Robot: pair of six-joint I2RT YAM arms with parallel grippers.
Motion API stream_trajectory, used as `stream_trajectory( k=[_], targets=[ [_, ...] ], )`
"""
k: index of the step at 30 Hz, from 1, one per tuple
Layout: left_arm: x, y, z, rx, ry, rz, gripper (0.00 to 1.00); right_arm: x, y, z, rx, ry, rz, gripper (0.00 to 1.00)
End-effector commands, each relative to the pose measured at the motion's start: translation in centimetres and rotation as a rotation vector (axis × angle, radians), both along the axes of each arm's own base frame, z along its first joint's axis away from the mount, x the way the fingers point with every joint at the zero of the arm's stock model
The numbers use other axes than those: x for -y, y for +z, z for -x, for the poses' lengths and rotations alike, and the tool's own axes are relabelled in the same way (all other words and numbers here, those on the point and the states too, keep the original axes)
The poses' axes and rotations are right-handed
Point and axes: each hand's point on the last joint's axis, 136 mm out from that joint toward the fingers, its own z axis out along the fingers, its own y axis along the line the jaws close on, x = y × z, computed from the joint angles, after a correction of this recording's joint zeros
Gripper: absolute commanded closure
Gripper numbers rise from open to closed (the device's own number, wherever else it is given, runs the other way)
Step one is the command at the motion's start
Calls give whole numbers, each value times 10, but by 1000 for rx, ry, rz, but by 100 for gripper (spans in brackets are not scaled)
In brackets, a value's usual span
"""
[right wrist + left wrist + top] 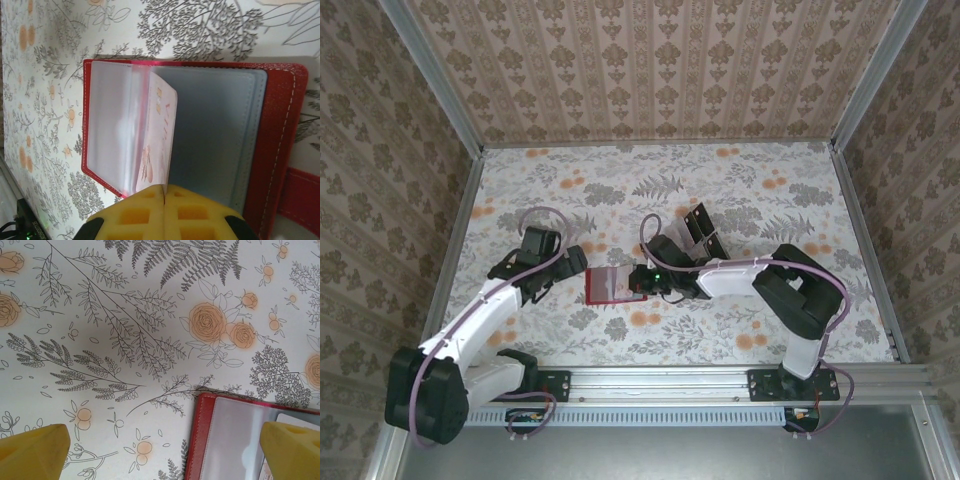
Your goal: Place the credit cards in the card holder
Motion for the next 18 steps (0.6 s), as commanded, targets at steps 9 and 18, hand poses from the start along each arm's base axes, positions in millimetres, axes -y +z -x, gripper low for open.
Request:
stream_trajectory(
  k=[9, 18],
  targets=[
    [22, -8, 5, -27, -120, -49, 0, 8, 0, 15, -46, 85, -12, 100],
    [41, -28, 13, -76, -257, -231, 0, 5, 40, 9, 22, 47, -128, 100]
  ],
)
